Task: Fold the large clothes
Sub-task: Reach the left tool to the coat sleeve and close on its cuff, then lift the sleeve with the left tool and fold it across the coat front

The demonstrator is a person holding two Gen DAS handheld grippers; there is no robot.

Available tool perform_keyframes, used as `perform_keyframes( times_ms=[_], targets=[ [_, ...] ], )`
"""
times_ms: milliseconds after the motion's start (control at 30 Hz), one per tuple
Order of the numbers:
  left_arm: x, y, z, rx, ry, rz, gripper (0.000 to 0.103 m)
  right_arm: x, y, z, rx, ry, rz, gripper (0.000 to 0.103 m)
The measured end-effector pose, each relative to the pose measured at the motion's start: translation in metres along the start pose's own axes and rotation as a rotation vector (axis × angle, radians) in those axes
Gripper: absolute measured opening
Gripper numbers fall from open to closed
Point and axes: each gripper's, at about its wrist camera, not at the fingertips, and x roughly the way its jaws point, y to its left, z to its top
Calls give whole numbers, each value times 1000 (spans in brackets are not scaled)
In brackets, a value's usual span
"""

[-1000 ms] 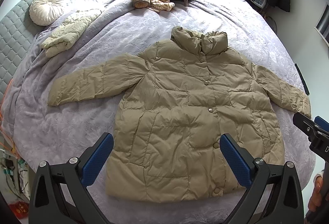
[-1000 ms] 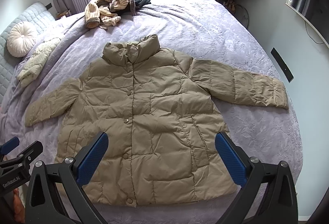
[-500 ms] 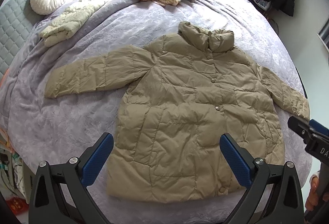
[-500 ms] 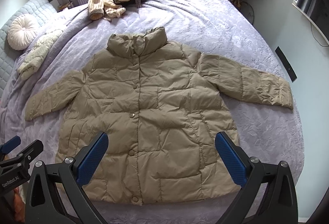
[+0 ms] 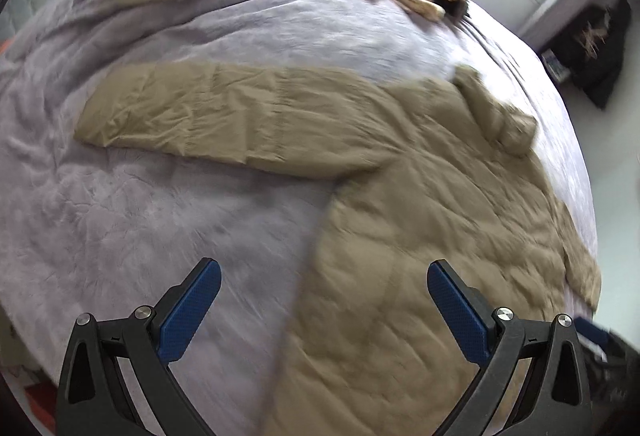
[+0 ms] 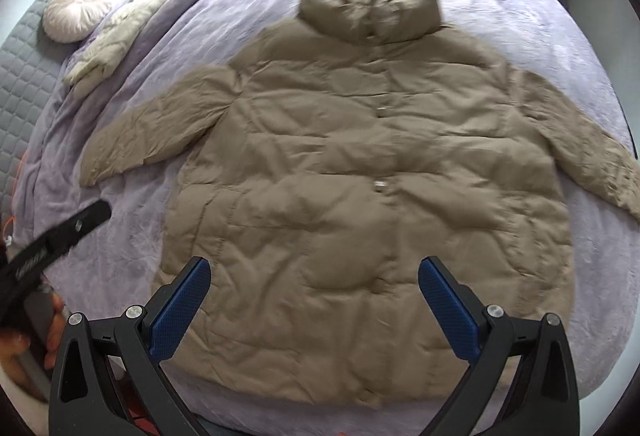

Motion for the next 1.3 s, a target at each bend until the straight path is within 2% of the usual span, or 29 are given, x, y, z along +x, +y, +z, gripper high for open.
perform_keyframes(
  times_ms=[100,167,233,333,433,600,700,767,800,833,867,900,967,1033,1067,1133,1167,1200,1300],
  targets=[
    [33,39,20,-65,-2,-41,103,21,23,7,-35,30,-15,103],
    [56,67,34,-132,-5,-95,103,37,36,10,-50,53,-12,103],
    [79,96,47,-223,-11,-151,103,53,45,13,-65,68,-7,103],
    [102,130,64,-334,-38,-192,103,78,56,15,-67,100,13,103],
    [115,152,78,-381,-72,-180,103,97,66,19,-66,106,29,103],
    [126,178,96,-448,-110,-187,103,117,77,35,-77,65,66,103],
    [125,182,108,-442,-154,-131,103,126,84,51,-94,34,70,103],
    [124,186,115,-457,-188,-75,90,134,89,65,-103,19,82,103],
    [125,187,118,-462,-187,-53,65,139,91,74,-102,7,96,103],
    [129,191,122,-463,-180,-54,29,142,94,82,-99,-2,110,103],
    [131,195,123,-466,-175,-93,11,146,96,92,-95,-17,123,103],
    [131,198,122,-475,-173,-136,5,149,98,99,-91,-33,130,103],
    [124,198,127,-467,-190,-135,5,154,104,112,-88,-61,141,103],
    [108,191,132,-414,-232,-117,5,159,111,127,-78,-95,153,103],
    [100,187,136,-392,-247,-115,5,163,114,134,-68,-106,164,98],
    [79,180,139,-348,-287,-126,5,170,117,140,-49,-112,206,59],
    [68,174,141,-323,-309,-134,5,180,119,144,-32,-86,228,22],
    [57,167,147,-292,-331,-144,5,188,120,146,-16,-63,244,10],
    [35,140,157,-198,-371,-177,5,215,128,146,20,-14,326,9]
  ],
)
